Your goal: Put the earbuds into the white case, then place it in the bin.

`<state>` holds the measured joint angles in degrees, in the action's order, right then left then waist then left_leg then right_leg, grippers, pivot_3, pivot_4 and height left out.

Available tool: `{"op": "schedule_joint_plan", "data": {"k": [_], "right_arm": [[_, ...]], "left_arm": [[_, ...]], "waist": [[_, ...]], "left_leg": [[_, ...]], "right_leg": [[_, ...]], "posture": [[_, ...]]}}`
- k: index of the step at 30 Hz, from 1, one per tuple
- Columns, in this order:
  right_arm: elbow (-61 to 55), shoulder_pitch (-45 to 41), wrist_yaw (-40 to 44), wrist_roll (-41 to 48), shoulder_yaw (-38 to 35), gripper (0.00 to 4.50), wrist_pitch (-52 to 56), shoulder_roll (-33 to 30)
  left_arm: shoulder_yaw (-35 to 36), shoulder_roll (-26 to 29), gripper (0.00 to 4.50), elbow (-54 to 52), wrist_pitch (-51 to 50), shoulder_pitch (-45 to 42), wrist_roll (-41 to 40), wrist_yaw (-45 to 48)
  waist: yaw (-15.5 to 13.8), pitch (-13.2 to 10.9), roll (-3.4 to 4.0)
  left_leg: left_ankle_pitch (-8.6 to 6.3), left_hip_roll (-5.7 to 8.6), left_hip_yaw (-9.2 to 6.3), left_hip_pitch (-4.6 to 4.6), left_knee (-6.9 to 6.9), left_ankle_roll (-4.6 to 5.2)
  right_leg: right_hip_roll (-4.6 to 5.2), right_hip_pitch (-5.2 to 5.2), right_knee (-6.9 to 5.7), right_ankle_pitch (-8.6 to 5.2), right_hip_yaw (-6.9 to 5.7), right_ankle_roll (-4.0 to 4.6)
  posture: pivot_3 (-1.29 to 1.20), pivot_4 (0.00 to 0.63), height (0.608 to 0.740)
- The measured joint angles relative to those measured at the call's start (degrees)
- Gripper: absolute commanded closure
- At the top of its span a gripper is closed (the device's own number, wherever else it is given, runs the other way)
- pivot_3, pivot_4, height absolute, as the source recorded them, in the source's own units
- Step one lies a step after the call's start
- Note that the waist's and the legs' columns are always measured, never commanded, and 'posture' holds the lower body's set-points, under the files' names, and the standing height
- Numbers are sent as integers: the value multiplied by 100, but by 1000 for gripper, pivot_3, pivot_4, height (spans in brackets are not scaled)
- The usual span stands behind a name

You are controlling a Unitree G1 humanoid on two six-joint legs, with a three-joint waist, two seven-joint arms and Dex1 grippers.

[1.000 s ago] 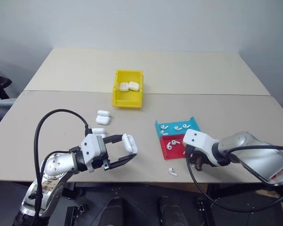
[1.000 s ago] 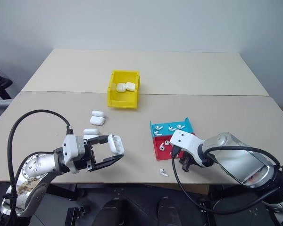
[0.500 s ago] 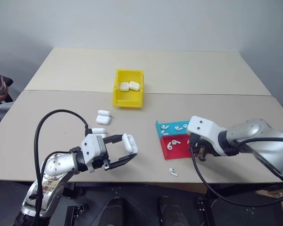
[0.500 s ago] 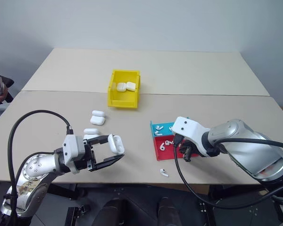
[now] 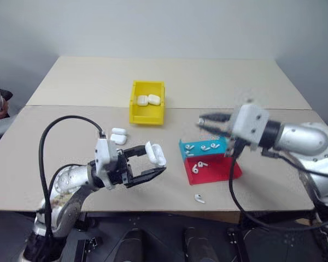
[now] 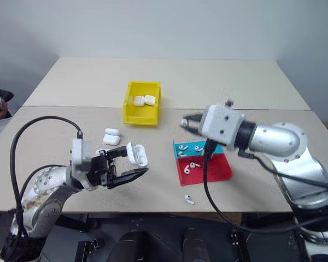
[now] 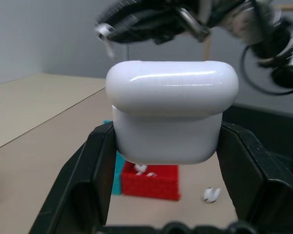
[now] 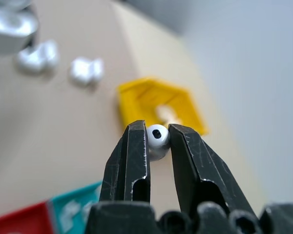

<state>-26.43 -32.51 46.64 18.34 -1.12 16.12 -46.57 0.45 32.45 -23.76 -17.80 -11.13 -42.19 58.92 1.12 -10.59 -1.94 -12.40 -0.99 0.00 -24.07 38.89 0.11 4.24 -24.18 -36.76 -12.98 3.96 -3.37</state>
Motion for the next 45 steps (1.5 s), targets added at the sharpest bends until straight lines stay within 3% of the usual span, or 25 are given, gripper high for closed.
{"op": "schedule_joint_plan", "data": {"k": [10,20,33,45], "right_arm": [[922,-863,708,553,-327,3969,-1871,972],[1138,-761,1431,541,96,3969,-2846,1312],[1271,-768,2306,801,366,3969,-3263,1490],[1709,-825,2588,747,558,3969,-3738,1761]], "left_arm": [[-87,-23,1721,589,-396,-1444,-314,765],[-138,-81,1721,864,-435,-1567,-275,992],[-136,-74,1721,869,-457,-1566,-300,1380],[-138,-128,1721,846,-456,-1497,-293,1414]], "waist": [[-7,0,0],[7,0,1],[-3,-1,1],[-5,-1,2]], "left_leg": [[0,3,-6,-1,-3,0],[0,2,-6,2,-3,0],[0,1,-7,4,-3,0],[0,2,-6,6,-3,0]], "right_leg": [[0,2,0,2,-1,2],[-1,1,-4,4,-1,5],[-1,1,-6,4,-1,6],[-1,1,-9,4,-1,6]], "posture": [[0,150,740],[0,150,740],[0,150,740],[0,150,740]]}}
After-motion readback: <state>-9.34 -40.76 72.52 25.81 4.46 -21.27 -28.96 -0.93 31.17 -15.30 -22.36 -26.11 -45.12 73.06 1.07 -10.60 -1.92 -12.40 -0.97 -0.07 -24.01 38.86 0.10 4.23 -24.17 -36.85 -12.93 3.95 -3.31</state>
